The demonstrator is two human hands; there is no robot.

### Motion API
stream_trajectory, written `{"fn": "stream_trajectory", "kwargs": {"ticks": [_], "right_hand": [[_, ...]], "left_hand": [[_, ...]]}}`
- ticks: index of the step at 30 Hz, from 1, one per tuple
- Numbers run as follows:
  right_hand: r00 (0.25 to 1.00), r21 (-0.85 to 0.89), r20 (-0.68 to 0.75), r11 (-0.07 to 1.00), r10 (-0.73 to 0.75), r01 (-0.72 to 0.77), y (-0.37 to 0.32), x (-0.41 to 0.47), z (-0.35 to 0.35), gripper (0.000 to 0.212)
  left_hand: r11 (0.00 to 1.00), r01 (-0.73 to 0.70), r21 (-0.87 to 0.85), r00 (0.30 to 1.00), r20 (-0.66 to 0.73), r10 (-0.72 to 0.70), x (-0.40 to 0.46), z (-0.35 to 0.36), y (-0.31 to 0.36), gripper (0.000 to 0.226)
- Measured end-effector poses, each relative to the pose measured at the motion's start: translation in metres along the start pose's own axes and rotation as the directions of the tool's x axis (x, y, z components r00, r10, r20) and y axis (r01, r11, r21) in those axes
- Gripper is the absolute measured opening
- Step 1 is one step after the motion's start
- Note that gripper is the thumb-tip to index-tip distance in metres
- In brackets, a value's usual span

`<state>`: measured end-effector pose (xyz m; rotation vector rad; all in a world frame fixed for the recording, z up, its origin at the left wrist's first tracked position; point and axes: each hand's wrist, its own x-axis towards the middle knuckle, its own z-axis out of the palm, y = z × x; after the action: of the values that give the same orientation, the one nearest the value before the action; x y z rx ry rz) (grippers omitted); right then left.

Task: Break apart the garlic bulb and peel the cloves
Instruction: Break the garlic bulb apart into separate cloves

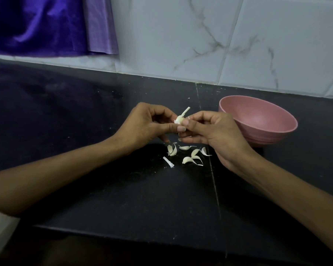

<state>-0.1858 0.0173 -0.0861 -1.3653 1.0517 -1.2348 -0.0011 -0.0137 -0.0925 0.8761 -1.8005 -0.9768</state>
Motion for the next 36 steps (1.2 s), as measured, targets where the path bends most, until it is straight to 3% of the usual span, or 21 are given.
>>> {"fn": "stream_trajectory", "kwargs": {"ticks": [11, 29, 36], "right_hand": [[0.999, -0.071, 0.036, 0.997, -0.041, 0.044, -0.0004, 0.0031, -0.0039, 0.006], [0.997, 0.013, 0.074, 1.000, -0.004, 0.003, -0.0057, 0.0021, -0.0054, 0.014], [0.999, -0.105, 0.026, 0.994, -0.029, 0.032, -0.0068, 0.0011, -0.0030, 0.006]], "left_hand": [[0.997, 0.008, -0.074, 0.999, 0.042, -0.005, -0.0004, 0.0017, 0.0076, 0.024], [0.967, 0.101, -0.234, 0.994, 0.058, -0.090, 0.0040, -0.0029, 0.0024, 0.023], [0.983, 0.058, -0.173, 0.998, -0.024, -0.063, 0.0049, -0.0014, -0.0023, 0.023]]}}
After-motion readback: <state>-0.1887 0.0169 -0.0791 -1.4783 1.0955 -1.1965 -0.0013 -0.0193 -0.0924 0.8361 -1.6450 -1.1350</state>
